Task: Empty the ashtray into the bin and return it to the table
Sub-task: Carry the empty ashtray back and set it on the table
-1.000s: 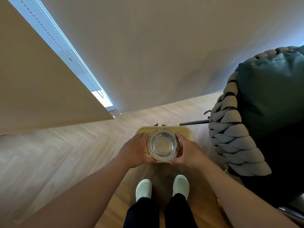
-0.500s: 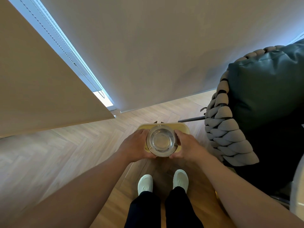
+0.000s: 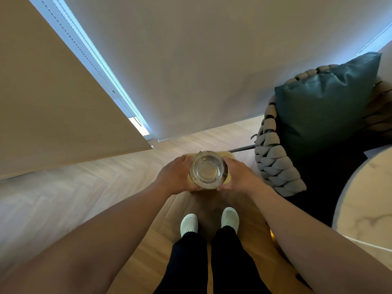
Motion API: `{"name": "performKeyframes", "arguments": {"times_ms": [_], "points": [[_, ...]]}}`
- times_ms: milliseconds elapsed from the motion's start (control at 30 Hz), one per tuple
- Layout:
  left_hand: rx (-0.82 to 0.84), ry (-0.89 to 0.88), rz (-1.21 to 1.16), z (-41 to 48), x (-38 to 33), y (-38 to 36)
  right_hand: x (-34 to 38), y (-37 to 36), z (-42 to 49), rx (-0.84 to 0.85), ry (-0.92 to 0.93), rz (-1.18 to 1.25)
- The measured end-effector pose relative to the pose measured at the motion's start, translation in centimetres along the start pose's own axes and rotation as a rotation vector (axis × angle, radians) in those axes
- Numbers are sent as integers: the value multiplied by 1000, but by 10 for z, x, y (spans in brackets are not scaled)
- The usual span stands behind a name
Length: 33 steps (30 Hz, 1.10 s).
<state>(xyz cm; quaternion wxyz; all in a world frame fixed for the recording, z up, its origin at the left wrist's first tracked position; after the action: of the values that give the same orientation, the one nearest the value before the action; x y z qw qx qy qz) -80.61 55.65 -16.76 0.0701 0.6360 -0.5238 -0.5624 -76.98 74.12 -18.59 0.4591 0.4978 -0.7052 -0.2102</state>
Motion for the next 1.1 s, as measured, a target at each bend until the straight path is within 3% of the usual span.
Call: {"name": "performKeyframes", "arguments": {"times_ms": [600,900,1100], "points": [[46,-71,105,-88,-50,12,34,9,-103,-42,-35,4],[175,-138,87,-119,-68,-18,30,-23,-169,-77,-137,138],[291,-297,131,-116,-108,-42,10,-31,-221,-194,-298,231]]}}
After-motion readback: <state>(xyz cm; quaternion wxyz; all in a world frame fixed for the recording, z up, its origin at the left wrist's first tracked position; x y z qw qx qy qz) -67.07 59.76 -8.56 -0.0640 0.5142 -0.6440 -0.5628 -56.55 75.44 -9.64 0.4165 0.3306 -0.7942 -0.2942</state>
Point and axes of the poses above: each hand's wrist, its own z-axis towards the middle knuckle, its own y-axis out of the back of the hand, x = y × z, the point moved 7 cm from there along z, towards the middle knuckle, and after that the axes turned 8 degrees about -z, right-handed, at the moved point
